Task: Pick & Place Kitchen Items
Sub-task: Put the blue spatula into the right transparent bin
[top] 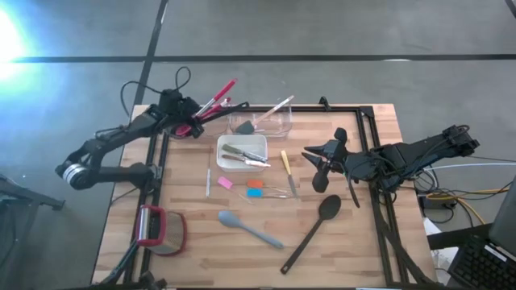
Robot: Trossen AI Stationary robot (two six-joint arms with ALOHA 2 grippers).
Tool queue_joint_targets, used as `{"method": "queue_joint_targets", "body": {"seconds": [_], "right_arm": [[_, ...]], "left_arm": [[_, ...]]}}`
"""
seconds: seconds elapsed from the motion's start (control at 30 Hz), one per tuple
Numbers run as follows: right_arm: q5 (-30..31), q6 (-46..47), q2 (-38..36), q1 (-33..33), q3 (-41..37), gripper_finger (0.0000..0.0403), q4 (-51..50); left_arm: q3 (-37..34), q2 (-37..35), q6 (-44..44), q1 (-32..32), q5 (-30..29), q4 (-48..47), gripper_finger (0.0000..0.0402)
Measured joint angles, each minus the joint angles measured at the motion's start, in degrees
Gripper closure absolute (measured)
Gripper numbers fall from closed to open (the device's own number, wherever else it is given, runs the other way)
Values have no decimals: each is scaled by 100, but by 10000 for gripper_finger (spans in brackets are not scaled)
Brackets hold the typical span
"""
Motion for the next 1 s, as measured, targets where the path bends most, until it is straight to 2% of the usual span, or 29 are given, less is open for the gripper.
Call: {"method": "queue_joint_targets", "body": {"seconds": [0.13, 0.27, 0.57, 0.7, 0.83, 1.0], "right_arm": [[0, 0, 0, 0, 0, 321, 5], [0, 0, 0, 0, 0, 328, 18], [0, 0, 35, 0, 0, 339, 59], [-1, -1, 151, 0, 0, 334, 126], [-2, 0, 346, 0, 0, 328, 205], [0, 0, 593, 0, 0, 321, 355]], "left_arm": [[40, -490, -309, -8, 143, 11, 216], [40, -962, -731, -26, 632, 11, 216], [46, -1756, -2143, -96, 2774, 307, 217], [46, -2014, -2345, -302, 3677, 341, 222], [10, -2354, -2139, -865, 3800, 344, 235], [3, -2653, -1813, -1931, 3414, 345, 259]]}}
